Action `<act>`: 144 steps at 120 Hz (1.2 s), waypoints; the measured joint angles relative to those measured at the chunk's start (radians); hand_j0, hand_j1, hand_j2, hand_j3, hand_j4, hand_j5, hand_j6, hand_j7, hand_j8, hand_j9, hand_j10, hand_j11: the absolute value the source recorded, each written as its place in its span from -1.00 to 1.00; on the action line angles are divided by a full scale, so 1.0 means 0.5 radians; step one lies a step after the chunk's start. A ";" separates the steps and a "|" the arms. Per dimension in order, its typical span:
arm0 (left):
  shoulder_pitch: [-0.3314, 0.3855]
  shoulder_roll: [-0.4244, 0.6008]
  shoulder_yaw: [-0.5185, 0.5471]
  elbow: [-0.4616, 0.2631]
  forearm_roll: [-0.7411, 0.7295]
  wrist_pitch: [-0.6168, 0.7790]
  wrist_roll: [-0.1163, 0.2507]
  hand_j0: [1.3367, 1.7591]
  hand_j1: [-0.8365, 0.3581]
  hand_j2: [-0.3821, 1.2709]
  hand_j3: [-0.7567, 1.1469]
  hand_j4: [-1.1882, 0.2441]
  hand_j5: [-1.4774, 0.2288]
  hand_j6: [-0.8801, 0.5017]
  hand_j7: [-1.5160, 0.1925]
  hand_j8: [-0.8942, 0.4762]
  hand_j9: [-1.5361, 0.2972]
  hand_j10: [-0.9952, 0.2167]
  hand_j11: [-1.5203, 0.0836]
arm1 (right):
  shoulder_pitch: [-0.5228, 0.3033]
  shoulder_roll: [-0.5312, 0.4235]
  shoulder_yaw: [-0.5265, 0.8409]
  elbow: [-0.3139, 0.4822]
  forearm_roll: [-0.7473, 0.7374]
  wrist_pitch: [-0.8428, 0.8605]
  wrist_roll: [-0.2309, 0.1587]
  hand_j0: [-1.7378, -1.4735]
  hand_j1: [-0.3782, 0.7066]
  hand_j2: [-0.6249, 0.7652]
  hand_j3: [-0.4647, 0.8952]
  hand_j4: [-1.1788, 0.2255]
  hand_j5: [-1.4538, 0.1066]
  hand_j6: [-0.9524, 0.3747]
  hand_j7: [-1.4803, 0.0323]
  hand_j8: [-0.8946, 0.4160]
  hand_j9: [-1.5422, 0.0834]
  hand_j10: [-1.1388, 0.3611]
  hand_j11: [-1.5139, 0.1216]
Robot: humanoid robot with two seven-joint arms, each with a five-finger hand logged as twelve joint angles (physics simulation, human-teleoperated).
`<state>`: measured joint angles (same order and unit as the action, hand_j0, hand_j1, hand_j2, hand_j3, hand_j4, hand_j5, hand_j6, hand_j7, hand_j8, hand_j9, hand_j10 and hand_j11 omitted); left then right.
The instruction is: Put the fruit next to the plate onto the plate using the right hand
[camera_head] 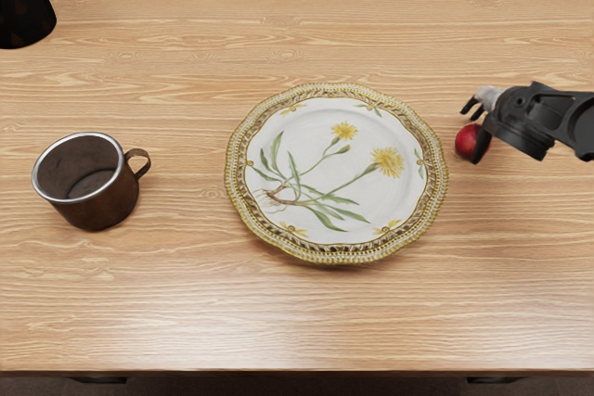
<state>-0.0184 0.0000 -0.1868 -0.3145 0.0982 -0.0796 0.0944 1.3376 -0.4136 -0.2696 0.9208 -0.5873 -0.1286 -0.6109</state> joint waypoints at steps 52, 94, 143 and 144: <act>0.000 0.000 0.001 0.000 0.000 0.000 0.000 0.52 0.97 -0.54 -0.21 0.65 0.72 0.26 0.76 0.29 0.66 0.63 0.88 | -0.006 0.005 -0.037 0.002 0.014 0.002 0.000 -0.40 -0.26 -0.19 -0.32 0.23 0.34 -0.04 0.42 -0.12 0.40 0.10 0.35; 0.000 0.000 0.000 0.000 0.000 0.001 0.000 0.52 0.97 -0.54 -0.21 0.65 0.72 0.26 0.76 0.29 0.66 0.63 0.88 | -0.015 0.008 -0.049 0.002 0.009 -0.040 0.000 -0.40 -0.11 -0.21 -0.32 0.14 0.23 -0.14 0.31 -0.21 0.29 0.01 0.25; 0.000 0.000 0.000 0.000 0.000 0.000 -0.001 0.52 0.97 -0.54 -0.21 0.65 0.72 0.26 0.76 0.29 0.66 0.63 0.88 | -0.029 -0.100 0.110 0.004 0.046 0.018 -0.002 -0.31 0.21 0.12 -0.31 0.00 -0.39 -0.09 -0.28 -0.27 -0.31 -0.41 -0.35; 0.000 0.000 0.000 0.000 0.000 0.000 -0.001 0.52 0.97 -0.54 -0.21 0.65 0.72 0.26 0.76 0.29 0.66 0.63 0.88 | -0.031 -0.115 0.135 0.004 0.055 0.021 -0.002 -0.31 0.22 0.12 -0.31 0.01 -0.40 -0.08 -0.29 -0.26 -0.32 -0.42 -0.36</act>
<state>-0.0184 0.0000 -0.1870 -0.3145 0.0983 -0.0797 0.0940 1.3222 -0.4710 -0.2021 0.9226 -0.5599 -0.1178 -0.6116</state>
